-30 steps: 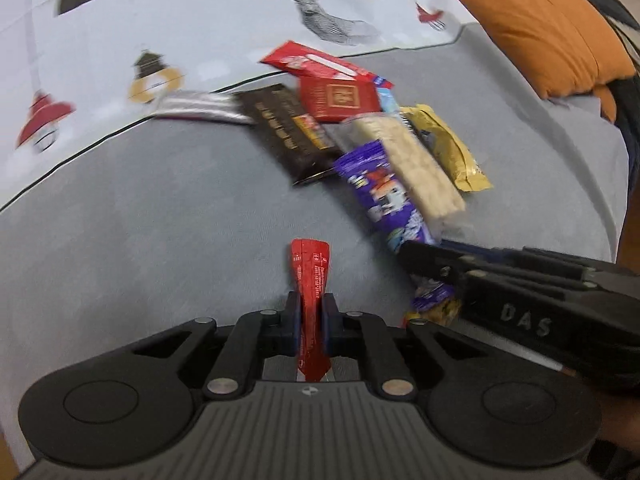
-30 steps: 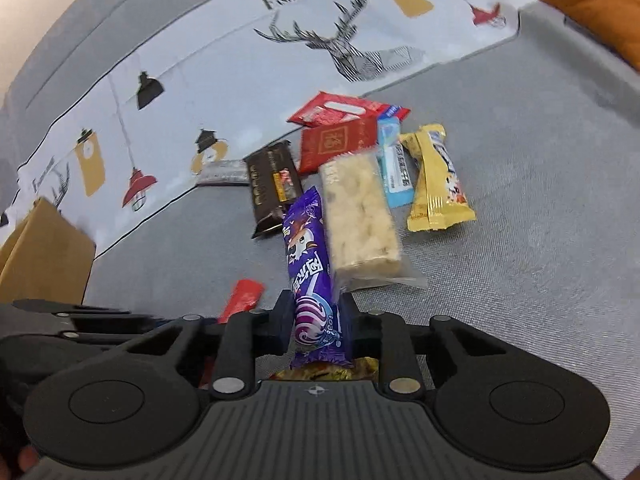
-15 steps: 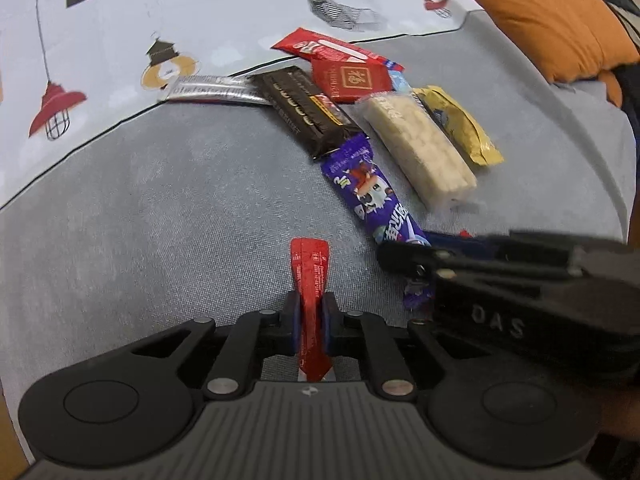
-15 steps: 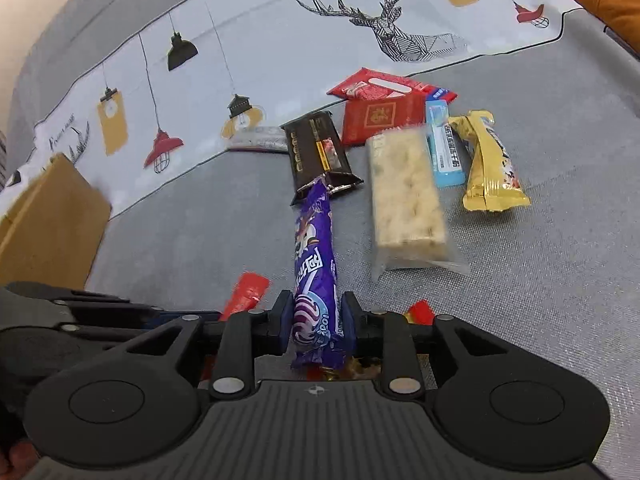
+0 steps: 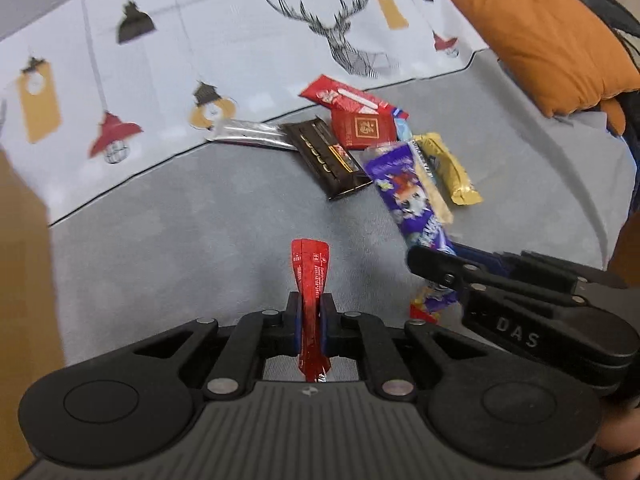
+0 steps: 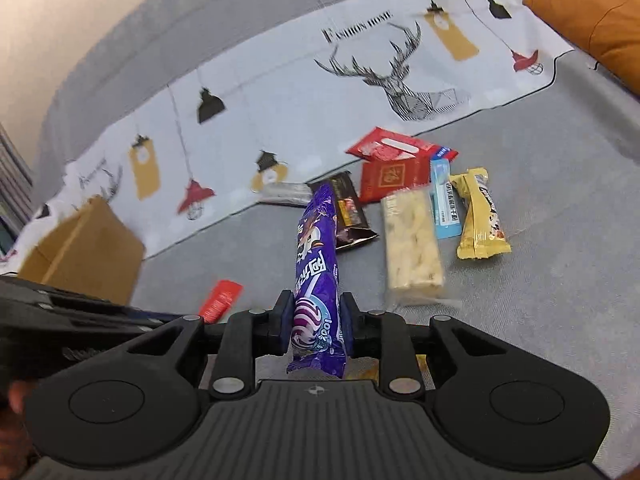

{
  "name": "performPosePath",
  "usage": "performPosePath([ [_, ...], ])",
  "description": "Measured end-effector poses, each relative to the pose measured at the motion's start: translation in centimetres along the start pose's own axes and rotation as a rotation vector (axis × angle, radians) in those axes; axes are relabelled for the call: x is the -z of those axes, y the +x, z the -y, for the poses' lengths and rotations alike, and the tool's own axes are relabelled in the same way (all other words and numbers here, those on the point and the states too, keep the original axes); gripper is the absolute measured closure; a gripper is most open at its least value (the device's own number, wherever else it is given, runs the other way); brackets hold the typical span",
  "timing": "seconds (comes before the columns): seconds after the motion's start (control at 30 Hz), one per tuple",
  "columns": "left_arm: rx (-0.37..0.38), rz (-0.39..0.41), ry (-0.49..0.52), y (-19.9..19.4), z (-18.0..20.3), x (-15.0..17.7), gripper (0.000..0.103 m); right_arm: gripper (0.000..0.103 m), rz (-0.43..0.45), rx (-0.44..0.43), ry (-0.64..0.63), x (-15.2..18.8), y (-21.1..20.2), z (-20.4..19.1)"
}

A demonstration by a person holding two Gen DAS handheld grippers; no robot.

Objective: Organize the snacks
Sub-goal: 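Lift both snacks and carry them over the cardboard box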

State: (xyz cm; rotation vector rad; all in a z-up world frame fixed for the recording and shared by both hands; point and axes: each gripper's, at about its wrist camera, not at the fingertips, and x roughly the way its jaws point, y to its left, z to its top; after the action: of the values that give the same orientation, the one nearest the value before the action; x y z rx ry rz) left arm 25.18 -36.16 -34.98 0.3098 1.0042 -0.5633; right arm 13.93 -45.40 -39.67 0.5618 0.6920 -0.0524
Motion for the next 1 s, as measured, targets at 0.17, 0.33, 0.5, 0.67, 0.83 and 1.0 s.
performPosePath([
  [0.17, -0.011, 0.012, -0.04, -3.2, -0.7, 2.4, 0.094, 0.077, 0.053, 0.035, -0.042, 1.7, -4.6, -1.4],
  [0.33, -0.015, 0.04, -0.056, -6.6, -2.2, 4.4, 0.094, 0.077, 0.079, 0.025, -0.043, 2.2, -7.7, -4.3],
  [0.5, -0.074, 0.101, 0.004, -10.6, -4.5, 5.7, 0.094, 0.077, 0.1, -0.004, -0.087, 1.6, -8.9, -9.0],
  [0.67, -0.132, 0.127, -0.1, -15.0, -9.1, 6.4, 0.094, 0.077, 0.098, -0.063, -0.127, 0.3, -9.9, -14.1],
  [0.83, -0.231, 0.129, -0.247, -19.4, -13.8, 6.8, 0.094, 0.077, 0.097, -0.124, -0.231, -0.9, -11.1, -20.7],
  [1.0, -0.234, 0.212, -0.301, -24.4, -17.1, 7.9, 0.094, 0.077, 0.081, -0.204, -0.264, -1.1, -11.4, -27.4],
])
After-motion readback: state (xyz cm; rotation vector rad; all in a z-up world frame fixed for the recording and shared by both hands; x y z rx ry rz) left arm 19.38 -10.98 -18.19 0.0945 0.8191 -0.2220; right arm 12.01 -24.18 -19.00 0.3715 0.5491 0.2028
